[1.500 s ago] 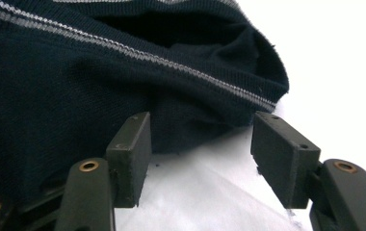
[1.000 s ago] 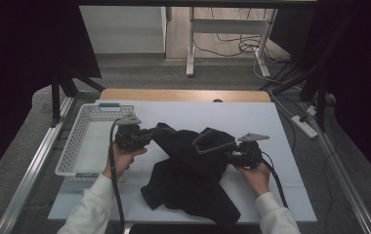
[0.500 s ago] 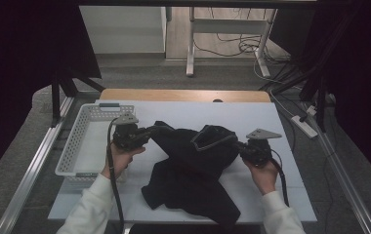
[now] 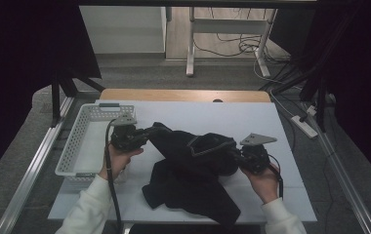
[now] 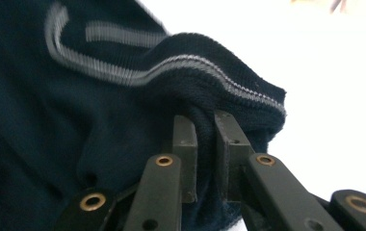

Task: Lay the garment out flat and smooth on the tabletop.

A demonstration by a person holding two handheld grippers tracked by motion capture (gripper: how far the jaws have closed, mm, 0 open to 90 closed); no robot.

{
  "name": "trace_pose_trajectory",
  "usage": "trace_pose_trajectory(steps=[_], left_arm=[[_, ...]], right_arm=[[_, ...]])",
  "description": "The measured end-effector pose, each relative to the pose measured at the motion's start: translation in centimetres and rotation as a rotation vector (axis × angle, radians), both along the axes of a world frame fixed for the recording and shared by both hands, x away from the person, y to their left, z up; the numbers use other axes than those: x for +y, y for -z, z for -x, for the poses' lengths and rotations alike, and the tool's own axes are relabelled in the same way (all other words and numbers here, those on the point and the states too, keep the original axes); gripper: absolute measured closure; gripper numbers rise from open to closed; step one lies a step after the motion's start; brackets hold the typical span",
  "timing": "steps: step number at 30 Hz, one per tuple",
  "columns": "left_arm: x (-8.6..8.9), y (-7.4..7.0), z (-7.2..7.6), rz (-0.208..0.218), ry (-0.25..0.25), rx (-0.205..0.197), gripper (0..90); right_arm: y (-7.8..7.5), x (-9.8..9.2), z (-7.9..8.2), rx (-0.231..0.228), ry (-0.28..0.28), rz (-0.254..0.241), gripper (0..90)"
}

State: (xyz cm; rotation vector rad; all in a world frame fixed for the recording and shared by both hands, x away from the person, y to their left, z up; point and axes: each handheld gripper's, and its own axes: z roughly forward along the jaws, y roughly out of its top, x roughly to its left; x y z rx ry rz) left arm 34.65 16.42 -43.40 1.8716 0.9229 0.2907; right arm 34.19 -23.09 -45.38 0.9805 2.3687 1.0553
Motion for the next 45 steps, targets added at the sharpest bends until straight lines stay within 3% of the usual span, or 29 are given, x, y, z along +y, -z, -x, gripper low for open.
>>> trace_pose_trajectory(steps=[2,5,10,14,20,25,29,34,39,43,45], left_arm=[[-0.1,0.2,-0.1,-0.003,0.007,0.008,81.3],[-0.3,0.4,-0.1,-0.009,0.012,0.014,81.2],[-0.6,0.9,0.0,-0.025,0.026,0.03,80.7],[-0.9,1.1,0.1,-0.037,0.037,0.04,79.6],[-1.1,1.3,0.1,-0.044,0.045,0.046,78.0],[-1.1,1.6,0.4,-0.048,0.053,0.059,77.2],[-1.3,2.3,1.0,-0.075,0.065,0.073,74.6],[-1.5,2.6,1.2,-0.099,0.053,0.078,57.4],[-2.2,1.2,1.4,-0.128,-0.022,0.027,34.1],[-2.5,-0.3,0.9,-0.118,-0.041,0.0,30.7],[-2.9,-0.8,0.3,-0.126,-0.027,0.002,31.1]], right_arm=[[1.4,-0.2,-0.3,0.036,0.009,0.031,80.6],[2.4,-0.9,-0.1,0.066,0.016,0.028,80.8],[3.3,-1.8,1.2,0.078,-0.003,0.013,81.4],[3.5,-2.6,2.2,0.091,-0.01,-0.006,81.2],[3.2,-3.5,2.7,0.073,-0.011,-0.055,78.2],[2.8,-3.3,3.1,0.063,-0.031,-0.052,79.8],[2.9,-3.5,3.7,0.072,-0.043,-0.05,80.1],[2.8,-3.9,3.9,0.069,-0.034,-0.067,78.0],[2.7,-4.0,3.8,0.056,-0.027,-0.079,70.5],[2.5,-4.0,3.7,0.048,-0.025,-0.088,66.7],[2.4,-4.1,3.7,0.046,-0.022,-0.096,65.1]])
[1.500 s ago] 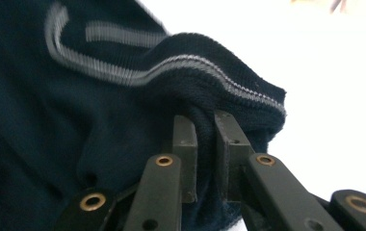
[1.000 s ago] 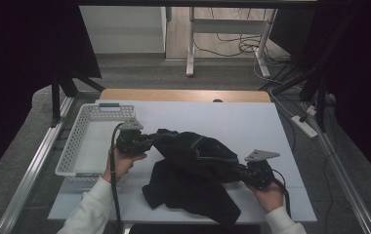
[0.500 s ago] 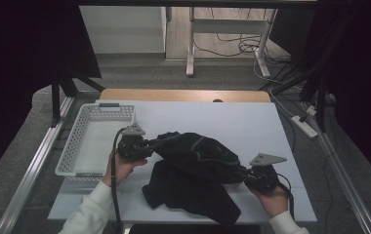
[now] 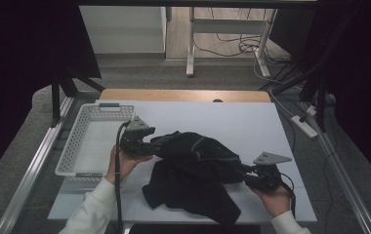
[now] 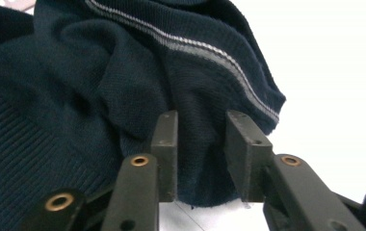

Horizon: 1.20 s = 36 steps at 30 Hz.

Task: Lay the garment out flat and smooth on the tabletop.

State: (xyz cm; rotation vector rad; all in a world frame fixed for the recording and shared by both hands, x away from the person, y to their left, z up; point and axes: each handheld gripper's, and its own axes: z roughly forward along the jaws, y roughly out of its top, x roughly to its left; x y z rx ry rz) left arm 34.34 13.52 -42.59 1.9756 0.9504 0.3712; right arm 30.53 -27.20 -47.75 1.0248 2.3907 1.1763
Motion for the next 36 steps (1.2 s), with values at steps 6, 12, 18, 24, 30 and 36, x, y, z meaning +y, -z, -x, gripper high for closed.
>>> trace_pose_trajectory(steps=[6,12,18,24,30,36], left_arm=[[-2.5,-0.1,-2.9,-0.093,0.045,0.06,30.5],[-5.2,1.4,-5.9,-0.177,0.082,0.141,31.9],[-6.3,3.6,-7.3,-0.228,0.111,0.227,47.4],[-6.2,4.4,-7.2,-0.228,0.144,0.25,84.2],[-5.8,3.9,-7.0,-0.203,0.137,0.21,86.8],[-5.0,3.0,-6.5,-0.157,0.107,0.146,87.1]], right_arm=[[-0.1,-0.1,-0.1,-0.009,0.005,-0.007,60.8],[-0.4,-0.3,-0.2,-0.021,0.018,-0.01,53.3],[-1.2,-1.4,-0.6,-0.04,0.064,-0.044,44.3],[-0.7,-1.6,-1.8,-0.015,0.077,-0.024,40.7],[0.2,-1.1,-3.4,0.033,0.077,-0.017,38.4],[1.9,-0.4,-4.8,0.12,0.066,0.031,36.9]])
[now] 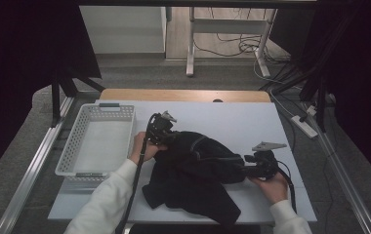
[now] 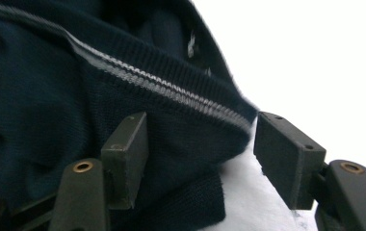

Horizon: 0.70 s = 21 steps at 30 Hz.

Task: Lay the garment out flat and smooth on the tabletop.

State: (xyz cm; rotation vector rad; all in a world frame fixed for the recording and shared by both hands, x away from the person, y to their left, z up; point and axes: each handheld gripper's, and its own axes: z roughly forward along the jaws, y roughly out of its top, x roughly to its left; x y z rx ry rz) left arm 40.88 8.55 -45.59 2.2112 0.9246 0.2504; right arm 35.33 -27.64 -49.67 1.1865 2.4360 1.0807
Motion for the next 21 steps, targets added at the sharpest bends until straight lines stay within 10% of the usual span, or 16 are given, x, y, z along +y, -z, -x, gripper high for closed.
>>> trace_pose_trajectory(steps=[4,10,21], left_arm=[[0.5,-0.6,0.3,0.032,-0.009,-0.038,87.1],[1.6,-1.7,0.5,0.102,-0.032,-0.073,87.3],[4.0,-6.0,0.4,0.207,-0.088,-0.171,87.3]], right_arm=[[1.1,1.1,-0.5,0.017,-0.023,0.04,44.3],[1.1,0.8,-0.7,-0.012,0.004,0.053,78.6],[-5.7,-1.4,-0.5,-0.271,0.098,0.008,80.7]])
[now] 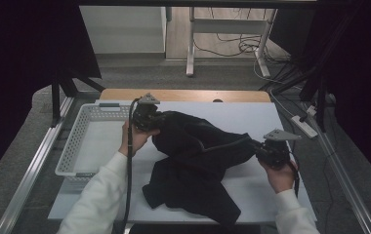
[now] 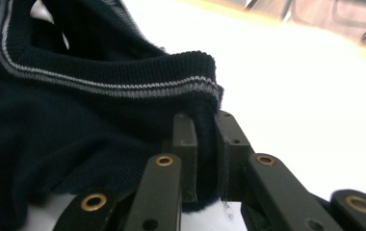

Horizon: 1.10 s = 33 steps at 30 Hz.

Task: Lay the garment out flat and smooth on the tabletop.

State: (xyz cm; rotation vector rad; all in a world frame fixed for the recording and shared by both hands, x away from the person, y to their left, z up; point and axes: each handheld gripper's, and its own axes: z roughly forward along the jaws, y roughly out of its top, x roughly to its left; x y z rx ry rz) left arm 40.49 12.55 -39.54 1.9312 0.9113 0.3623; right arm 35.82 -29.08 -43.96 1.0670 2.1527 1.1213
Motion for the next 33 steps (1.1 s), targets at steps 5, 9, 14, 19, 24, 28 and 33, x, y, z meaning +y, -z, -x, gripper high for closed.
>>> trace_pose_trajectory(steps=[5,9,14,19,24,28,33], left_arm=[[0.5,-1.9,0.0,0.026,-0.015,-0.046,87.3],[0.6,-2.8,0.1,0.03,-0.021,-0.068,87.3],[0.8,-2.8,0.0,0.041,-0.026,-0.066,87.3],[1.1,-3.0,-0.2,0.046,-0.037,-0.07,87.3],[1.5,-3.7,-0.3,0.057,-0.048,-0.083,87.3],[2.0,-4.5,-0.3,0.068,-0.056,-0.098,87.3],[2.3,-4.9,-0.2,0.073,-0.058,-0.105,87.3]], right_arm=[[-3.6,-0.4,-0.1,-0.087,0.012,-0.019,81.0],[-5.3,-0.3,-0.1,-0.125,0.014,-0.021,81.0],[-5.8,0.0,-0.1,-0.141,0.012,-0.014,80.9],[-5.9,0.4,-0.5,-0.149,0.001,-0.016,80.9],[-6.9,1.1,-1.2,-0.162,-0.007,-0.01,80.8],[-8.6,1.4,-1.2,-0.207,-0.005,-0.015,81.0],[-10.5,1.6,-1.2,-0.236,-0.009,-0.024,81.0]])
